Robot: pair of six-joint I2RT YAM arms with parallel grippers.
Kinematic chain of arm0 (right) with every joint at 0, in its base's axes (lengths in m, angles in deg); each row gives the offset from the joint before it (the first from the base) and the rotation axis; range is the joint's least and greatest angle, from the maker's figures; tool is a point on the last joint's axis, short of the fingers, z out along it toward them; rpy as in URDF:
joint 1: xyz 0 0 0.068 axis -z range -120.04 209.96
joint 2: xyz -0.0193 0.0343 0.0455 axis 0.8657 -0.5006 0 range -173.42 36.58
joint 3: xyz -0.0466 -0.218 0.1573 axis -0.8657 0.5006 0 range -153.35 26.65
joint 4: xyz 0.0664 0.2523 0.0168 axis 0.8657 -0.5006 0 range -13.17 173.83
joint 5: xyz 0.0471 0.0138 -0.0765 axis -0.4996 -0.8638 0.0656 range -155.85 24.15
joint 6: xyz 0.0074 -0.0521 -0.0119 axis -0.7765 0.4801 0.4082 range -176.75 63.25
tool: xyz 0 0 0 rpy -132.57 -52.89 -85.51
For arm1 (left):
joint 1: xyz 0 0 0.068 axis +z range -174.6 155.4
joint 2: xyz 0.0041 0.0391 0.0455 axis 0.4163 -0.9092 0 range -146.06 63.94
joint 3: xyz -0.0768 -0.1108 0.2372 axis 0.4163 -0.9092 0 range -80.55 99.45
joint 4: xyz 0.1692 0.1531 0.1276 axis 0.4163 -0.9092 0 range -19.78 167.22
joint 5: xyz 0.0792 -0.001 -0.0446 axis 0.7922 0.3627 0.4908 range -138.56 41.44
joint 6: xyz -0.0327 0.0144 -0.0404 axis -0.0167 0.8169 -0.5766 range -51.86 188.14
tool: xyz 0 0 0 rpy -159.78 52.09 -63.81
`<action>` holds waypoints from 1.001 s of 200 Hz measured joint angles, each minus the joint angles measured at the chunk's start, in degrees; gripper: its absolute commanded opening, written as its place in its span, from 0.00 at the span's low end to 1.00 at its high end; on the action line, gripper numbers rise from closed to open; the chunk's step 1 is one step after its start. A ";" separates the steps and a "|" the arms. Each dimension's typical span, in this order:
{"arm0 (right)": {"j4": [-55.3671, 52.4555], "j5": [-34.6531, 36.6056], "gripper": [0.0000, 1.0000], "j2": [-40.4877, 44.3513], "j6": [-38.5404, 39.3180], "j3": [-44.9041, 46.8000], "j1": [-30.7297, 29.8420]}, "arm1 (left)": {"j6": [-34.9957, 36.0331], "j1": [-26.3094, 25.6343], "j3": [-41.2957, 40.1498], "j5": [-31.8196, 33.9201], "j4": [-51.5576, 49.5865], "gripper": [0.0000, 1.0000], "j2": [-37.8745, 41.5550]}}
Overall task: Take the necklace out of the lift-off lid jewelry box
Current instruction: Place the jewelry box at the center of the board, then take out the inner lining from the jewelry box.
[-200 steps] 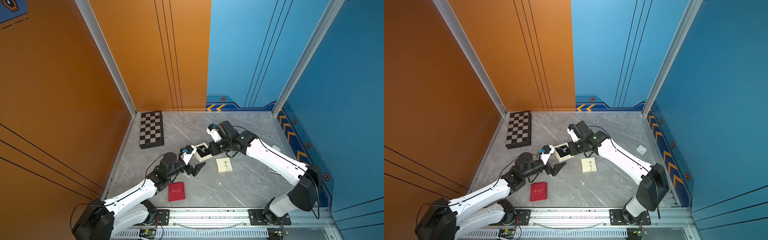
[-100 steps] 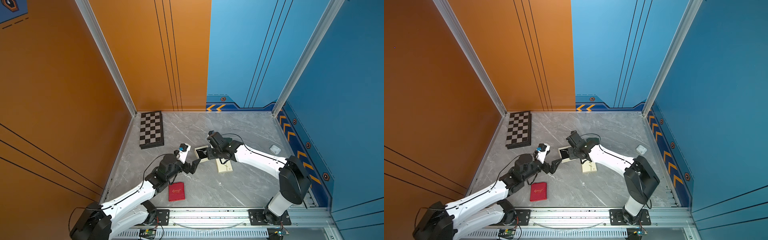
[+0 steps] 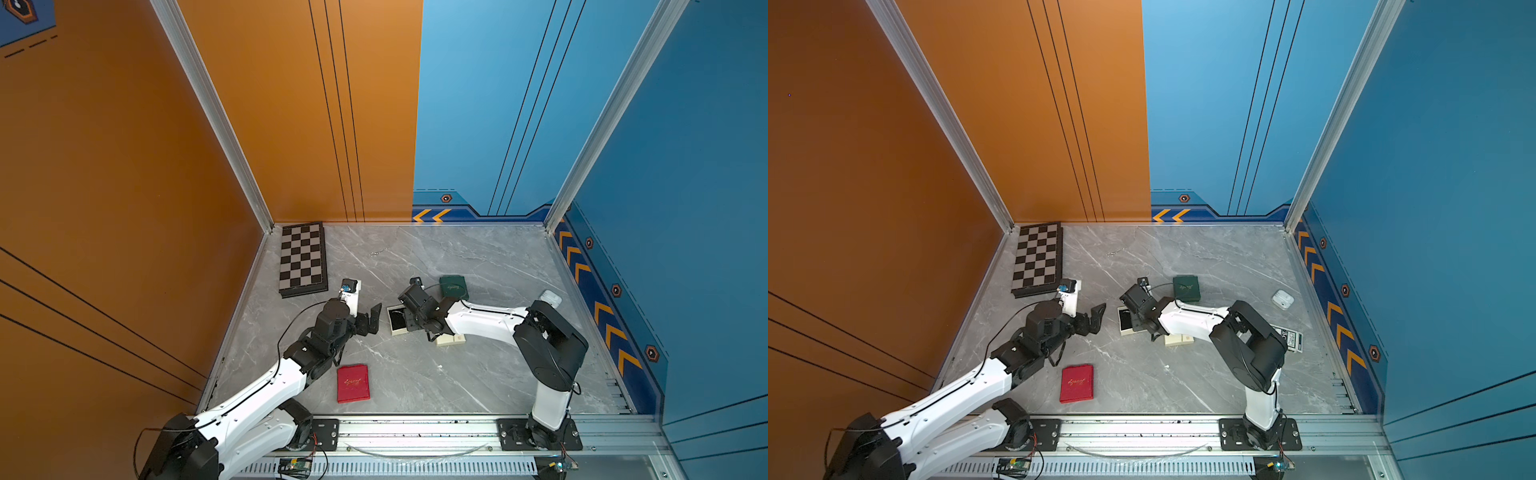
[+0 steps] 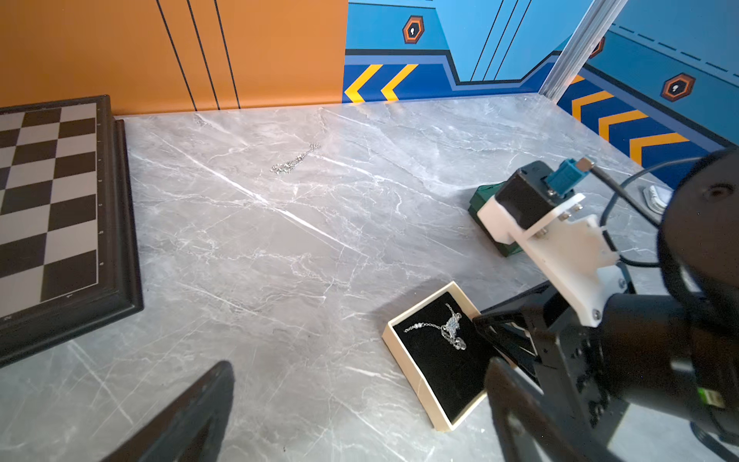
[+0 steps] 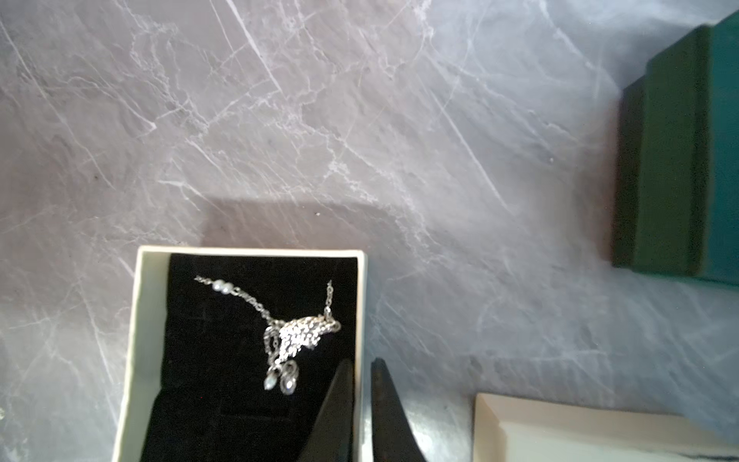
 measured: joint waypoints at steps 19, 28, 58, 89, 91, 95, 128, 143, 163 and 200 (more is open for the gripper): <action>-0.07 0.00 0.27 0.00 0.20 -0.24 0.00 | -0.13 0.31 0.07 0.00 -0.66 0.99 -0.37; -0.17 0.00 0.29 0.00 0.48 -0.48 0.00 | -0.13 0.48 0.17 0.00 -0.94 0.98 -0.37; -1.73 -0.11 0.35 0.37 2.58 -2.03 0.00 | -0.13 0.74 0.33 0.00 -1.03 0.99 -0.37; -5.25 -2.14 0.39 0.42 6.32 -6.82 0.00 | -0.20 1.79 0.63 0.00 -2.05 0.98 -0.37; -5.44 -2.29 0.39 0.42 6.62 -7.28 0.00 | -0.24 1.81 0.66 0.00 -2.12 0.98 -0.37; -5.99 -2.73 0.39 0.37 7.06 -8.11 0.00 | -0.37 1.95 0.79 -0.02 -2.27 0.98 -0.37; -8.87 -4.96 0.40 -2.01 10.62 -14.99 0.00 | -0.72 2.47 1.40 -0.04 -2.69 0.99 -0.37; -9.94 -5.81 0.40 -3.89 11.78 -16.87 0.00 | -0.76 2.54 1.42 -0.07 -2.93 0.98 -0.37; -11.58 -6.32 0.40 -6.27 12.92 -17.94 0.00 | -0.76 2.82 1.42 -0.26 -3.34 0.98 -0.31; -14.16 -7.48 0.42 -7.98 14.03 -17.97 0.15 | -0.76 3.30 1.42 -0.44 -3.96 0.99 -0.31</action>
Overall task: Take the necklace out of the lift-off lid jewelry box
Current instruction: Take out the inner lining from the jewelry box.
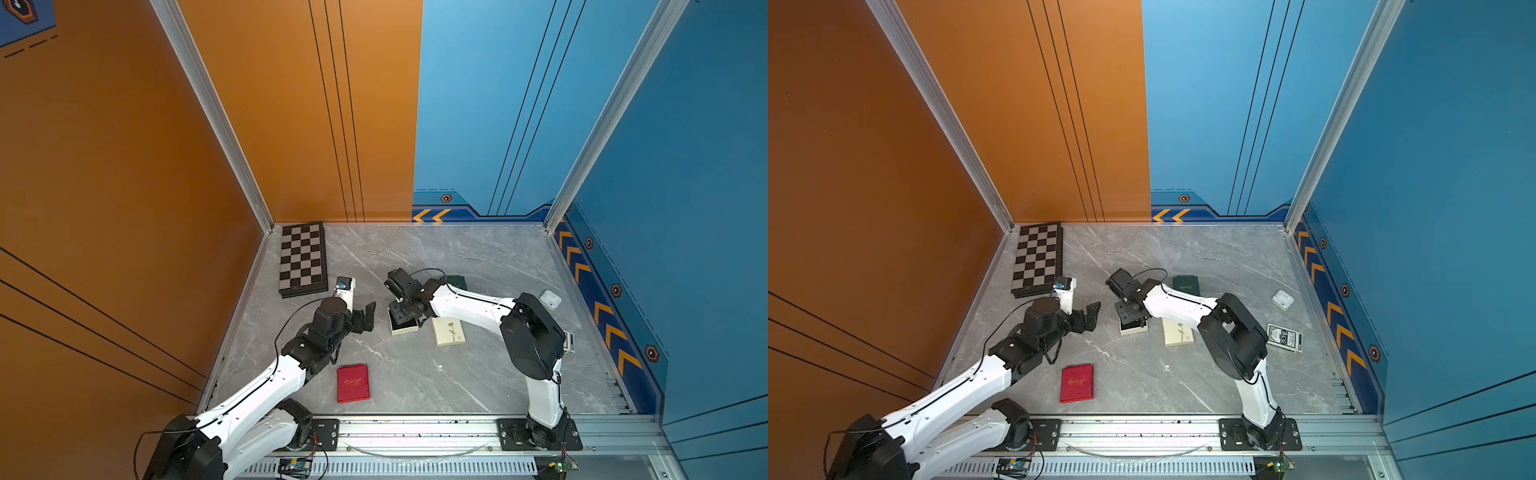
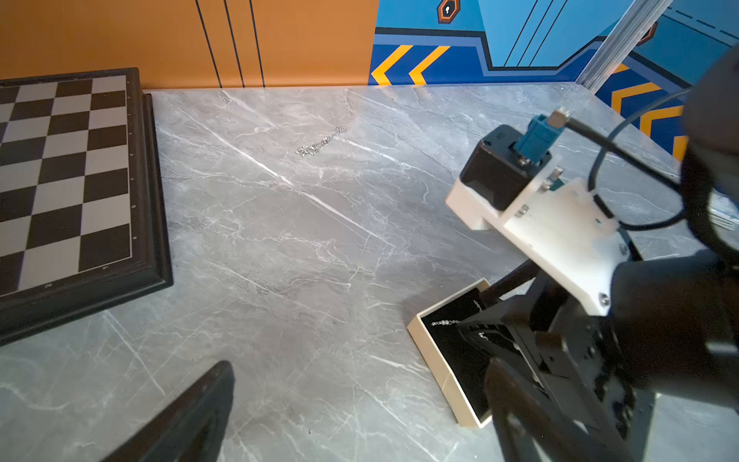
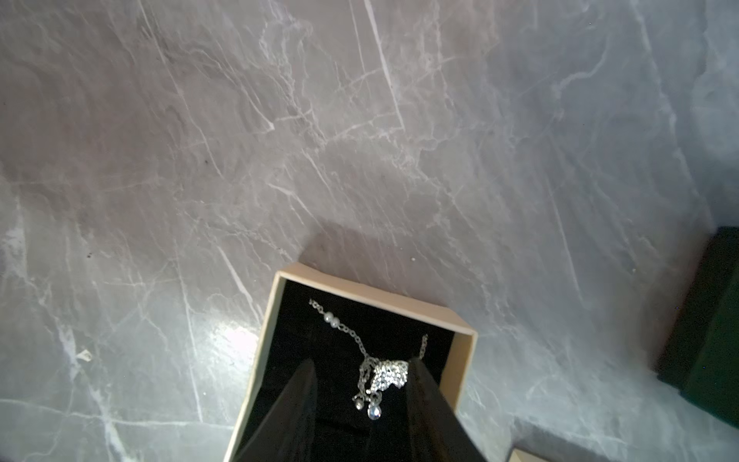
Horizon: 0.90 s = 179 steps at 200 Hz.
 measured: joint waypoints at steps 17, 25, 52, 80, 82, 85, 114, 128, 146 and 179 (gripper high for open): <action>-0.20 -0.59 0.42 -0.17 0.20 -0.09 0.20 | 0.00 0.24 0.00 -0.07 0.00 0.98 0.00; -0.31 -0.87 0.42 -0.39 0.33 -0.20 0.31 | 0.00 0.37 0.00 -0.09 -0.02 0.99 0.00; -0.52 -1.46 0.43 -1.75 0.52 -0.79 0.68 | -0.02 0.63 0.00 -0.46 -0.02 0.99 -0.02; -0.52 -1.62 0.44 -3.23 0.72 -0.94 0.94 | -0.02 0.66 0.00 -0.70 -0.02 0.98 -0.02; -0.52 -1.64 0.44 -3.28 0.72 -0.96 0.94 | -0.02 0.66 0.00 -0.70 -0.02 0.98 -0.02; -0.55 -1.64 0.45 -3.30 0.74 -1.03 0.94 | -0.02 0.68 0.00 -0.76 -0.02 0.98 -0.02; -0.63 -1.64 0.47 -3.78 1.40 -2.21 1.01 | -0.02 0.96 0.00 -1.09 -0.02 0.98 -0.02; -0.66 -1.66 0.48 -4.68 1.53 -2.75 1.01 | -0.02 1.09 0.00 -1.11 -0.02 0.99 -0.02; -0.79 -1.66 0.48 -6.03 1.53 -3.56 1.01 | -0.04 1.11 0.00 -1.36 0.00 0.99 -0.13; -1.18 -1.79 0.33 -7.23 1.31 -4.66 1.01 | -0.22 1.36 0.02 -2.03 -0.02 0.98 -0.50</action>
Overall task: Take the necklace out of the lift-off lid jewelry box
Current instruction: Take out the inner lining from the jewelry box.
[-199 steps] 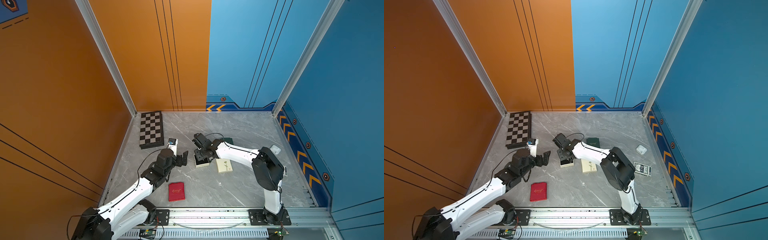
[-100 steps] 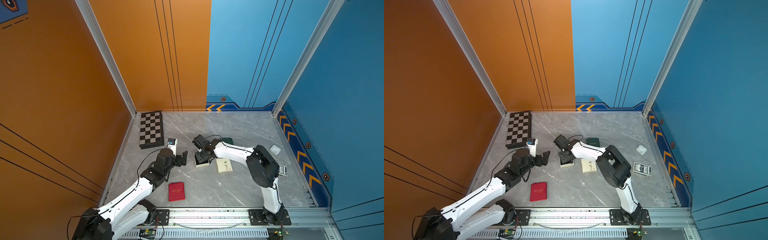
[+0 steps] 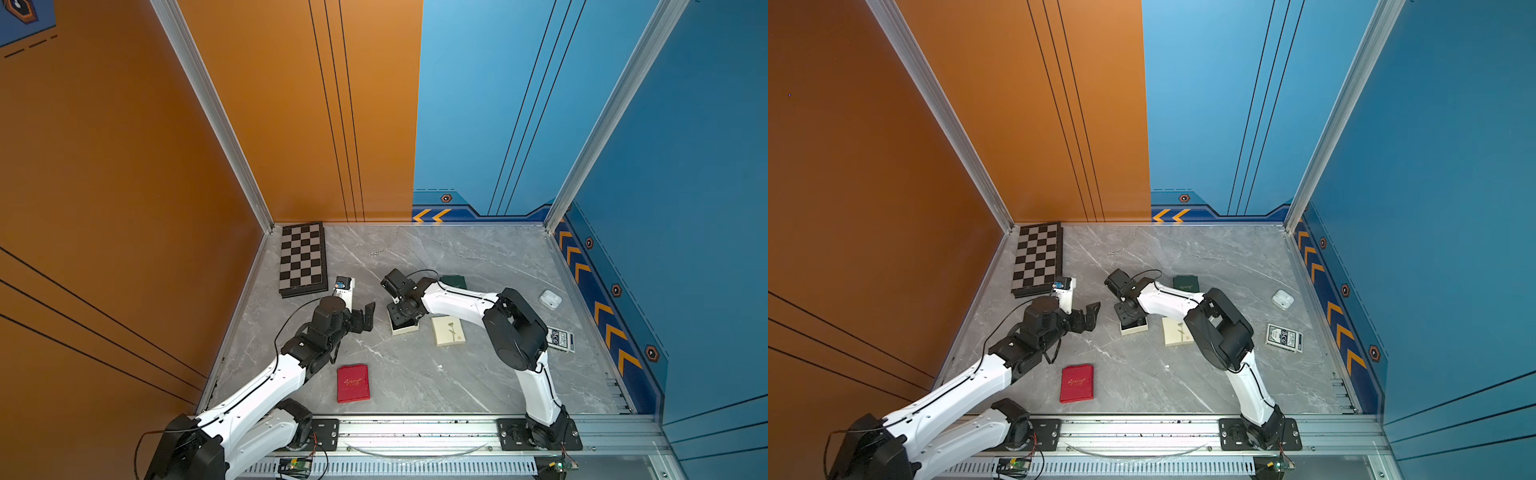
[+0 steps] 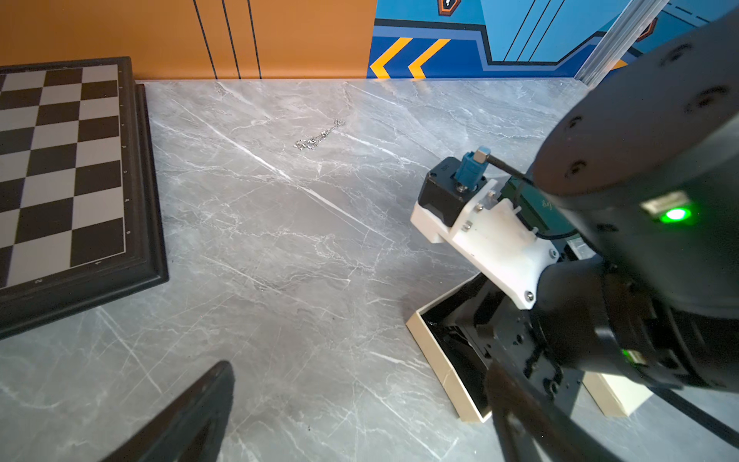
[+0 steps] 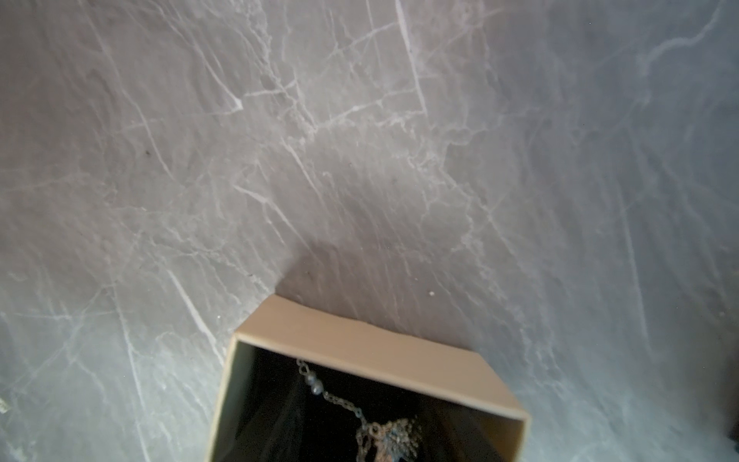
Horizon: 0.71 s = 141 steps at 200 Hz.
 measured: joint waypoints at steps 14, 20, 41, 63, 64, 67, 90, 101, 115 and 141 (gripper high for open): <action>0.07 -0.39 0.22 -0.11 -0.24 0.00 0.00 | -0.11 0.11 0.13 -0.17 -0.24 0.99 -0.11; 0.07 -0.50 0.18 -0.11 -0.20 0.00 0.00 | -0.20 0.13 0.31 -0.35 -0.55 0.99 -0.13; 0.04 -0.96 0.11 -0.11 -0.13 0.00 0.17 | -0.26 0.13 1.18 -0.59 -1.18 1.00 -0.17; 0.02 -1.36 0.08 0.02 0.04 0.00 0.39 | -0.61 0.15 1.99 -0.74 -1.73 0.99 -0.17; 0.02 -1.36 0.08 0.02 0.04 0.00 0.39 | -0.66 0.15 2.01 -0.79 -1.75 0.99 -0.17; 0.02 -1.36 0.08 0.13 0.04 0.00 0.42 | -0.66 0.15 2.10 -0.81 -1.84 0.99 -0.15; -0.46 -1.36 0.07 0.90 0.04 0.07 0.57 | -0.87 0.15 2.64 -1.27 -2.64 0.99 -0.15; -0.87 -1.33 0.07 1.86 0.04 0.24 0.76 | -1.07 0.17 2.93 -1.46 -3.26 0.98 -0.15; -1.36 -1.33 0.07 3.89 0.04 0.37 1.01 | -1.11 0.33 3.37 -1.84 -4.07 0.98 -0.15; -1.38 -1.29 0.07 8.70 0.04 0.37 1.20 | -1.14 0.42 4.24 -2.73 -4.70 0.98 -0.15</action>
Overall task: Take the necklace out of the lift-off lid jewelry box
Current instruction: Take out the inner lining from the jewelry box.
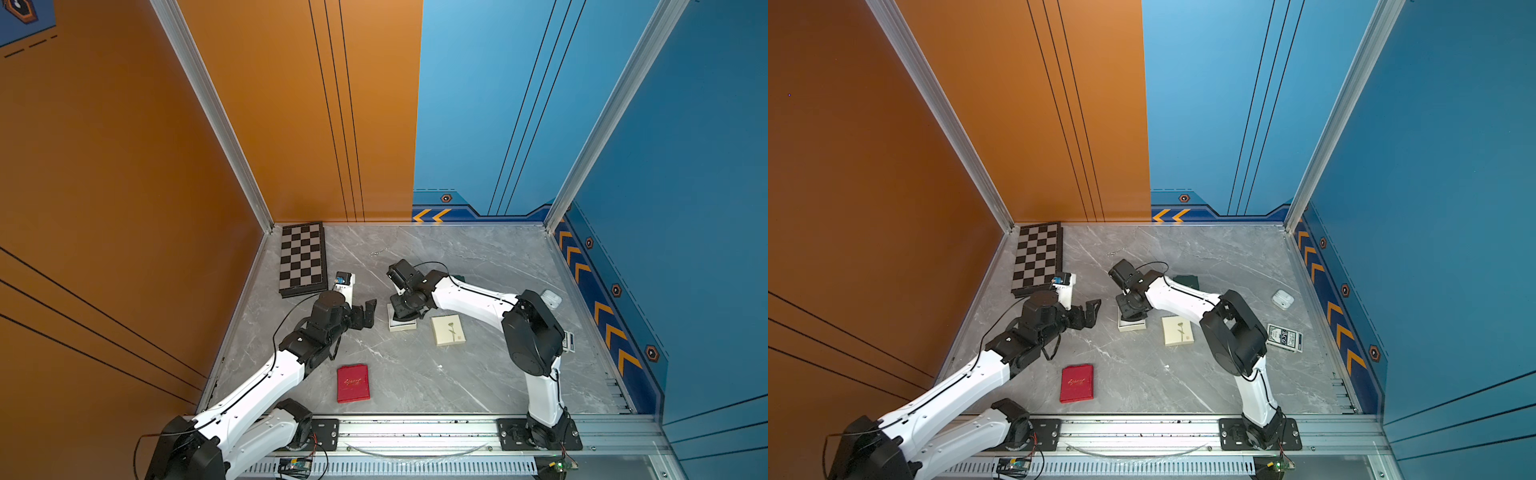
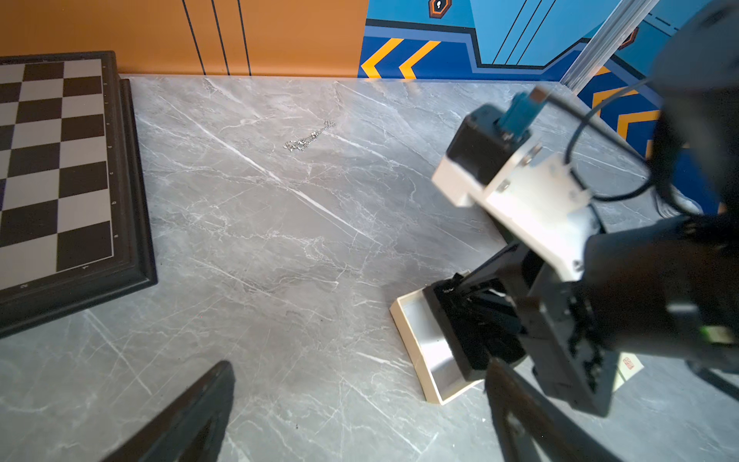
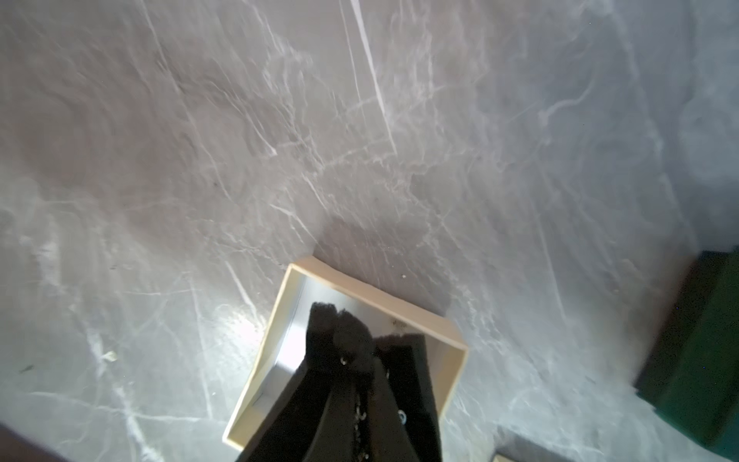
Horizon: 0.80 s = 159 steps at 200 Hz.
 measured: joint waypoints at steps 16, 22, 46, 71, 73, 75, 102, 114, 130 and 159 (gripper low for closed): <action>0.00 -0.02 0.07 2.67 0.00 0.00 0.02 | -0.11 0.00 0.42 -1.09 -0.02 0.98 -0.07; 0.00 -0.02 0.07 3.48 -0.02 0.00 0.02 | -0.13 0.00 0.63 -1.57 -0.09 0.98 -0.20; 0.02 0.22 0.06 5.42 -0.02 0.11 0.02 | -0.66 0.11 1.29 -4.83 -0.20 0.97 -1.31; 0.13 0.81 0.06 6.95 -0.02 1.20 0.02 | -1.92 0.50 2.10 -10.69 -0.24 0.96 -3.23; 0.15 0.87 0.06 7.06 -0.02 1.31 0.04 | -1.97 0.57 2.23 -11.28 -0.24 0.95 -3.45; 0.15 0.87 0.06 7.15 -0.02 1.36 0.04 | -2.03 0.61 2.36 -11.87 -0.24 0.95 -3.65; 0.66 1.73 0.06 7.89 0.00 1.86 0.09 | -2.99 1.03 4.39 -19.37 -0.17 0.90 -7.15; 0.94 1.81 0.06 7.93 0.00 1.97 0.20 | -3.56 1.25 5.07 -22.38 0.11 0.88 -8.68; 1.55 1.88 0.06 7.93 0.00 2.25 0.31 | -4.50 1.46 5.40 -25.94 0.79 0.82 -10.47; 2.89 1.68 0.06 8.20 -0.02 2.97 0.31 | -6.36 1.79 5.51 -30.77 2.99 0.73 -13.57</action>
